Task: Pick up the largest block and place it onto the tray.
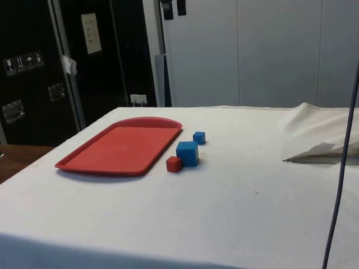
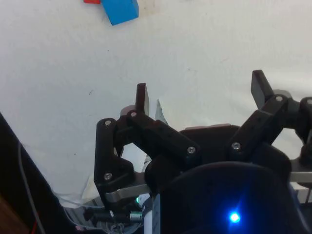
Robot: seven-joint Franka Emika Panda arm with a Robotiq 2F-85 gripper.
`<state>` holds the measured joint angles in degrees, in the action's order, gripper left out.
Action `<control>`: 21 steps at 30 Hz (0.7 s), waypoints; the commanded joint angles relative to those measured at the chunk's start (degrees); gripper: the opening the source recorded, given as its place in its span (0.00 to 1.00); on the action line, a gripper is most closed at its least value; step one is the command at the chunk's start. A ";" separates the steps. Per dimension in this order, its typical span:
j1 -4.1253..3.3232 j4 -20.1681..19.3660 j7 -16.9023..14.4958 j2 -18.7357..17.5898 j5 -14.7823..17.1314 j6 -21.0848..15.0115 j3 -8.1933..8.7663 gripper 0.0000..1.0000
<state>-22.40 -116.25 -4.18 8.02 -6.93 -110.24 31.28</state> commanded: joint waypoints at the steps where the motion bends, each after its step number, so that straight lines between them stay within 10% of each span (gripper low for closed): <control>1: -0.06 -0.23 0.00 -0.46 0.23 -0.63 0.06 1.00; 21: -0.40 -7.91 5.84 -0.69 -2.81 -8.71 -3.78 1.00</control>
<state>-22.80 -123.76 1.03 6.99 -9.05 -118.26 27.62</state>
